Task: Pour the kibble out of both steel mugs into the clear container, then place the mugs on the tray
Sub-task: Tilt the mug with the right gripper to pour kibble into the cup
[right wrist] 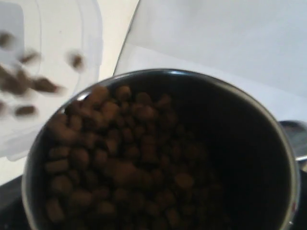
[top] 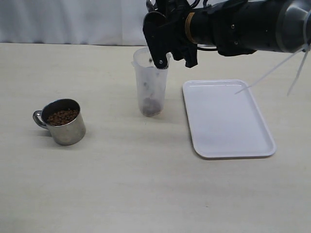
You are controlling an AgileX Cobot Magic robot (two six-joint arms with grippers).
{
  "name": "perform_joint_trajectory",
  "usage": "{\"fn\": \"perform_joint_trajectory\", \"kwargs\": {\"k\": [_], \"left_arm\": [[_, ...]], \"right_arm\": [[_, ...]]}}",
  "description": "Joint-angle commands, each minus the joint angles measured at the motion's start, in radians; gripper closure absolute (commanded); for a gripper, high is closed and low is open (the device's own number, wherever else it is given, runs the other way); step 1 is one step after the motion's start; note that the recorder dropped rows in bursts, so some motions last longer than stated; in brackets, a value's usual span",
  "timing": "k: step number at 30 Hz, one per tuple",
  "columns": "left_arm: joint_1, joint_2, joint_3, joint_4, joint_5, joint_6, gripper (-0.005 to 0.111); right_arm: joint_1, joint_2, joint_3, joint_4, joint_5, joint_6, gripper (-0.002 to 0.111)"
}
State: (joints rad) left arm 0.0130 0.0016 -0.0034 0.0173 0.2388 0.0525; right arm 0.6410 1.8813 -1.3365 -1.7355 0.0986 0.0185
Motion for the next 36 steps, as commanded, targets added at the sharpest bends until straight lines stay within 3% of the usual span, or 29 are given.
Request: {"fn": "perform_joint_trajectory", "kwargs": {"k": [1,36], "left_arm": [[-0.002,-0.002,0.003,-0.003,-0.007,-0.002,0.107],[-0.002,-0.002,0.003,-0.003,-0.012,-0.002,0.107]], "right_arm": [[0.001,-0.008,-0.012,-0.009,-0.015,-0.025,0.104],[0.001,-0.008,-0.035,-0.009,-0.064,-0.165,0.104]]}}
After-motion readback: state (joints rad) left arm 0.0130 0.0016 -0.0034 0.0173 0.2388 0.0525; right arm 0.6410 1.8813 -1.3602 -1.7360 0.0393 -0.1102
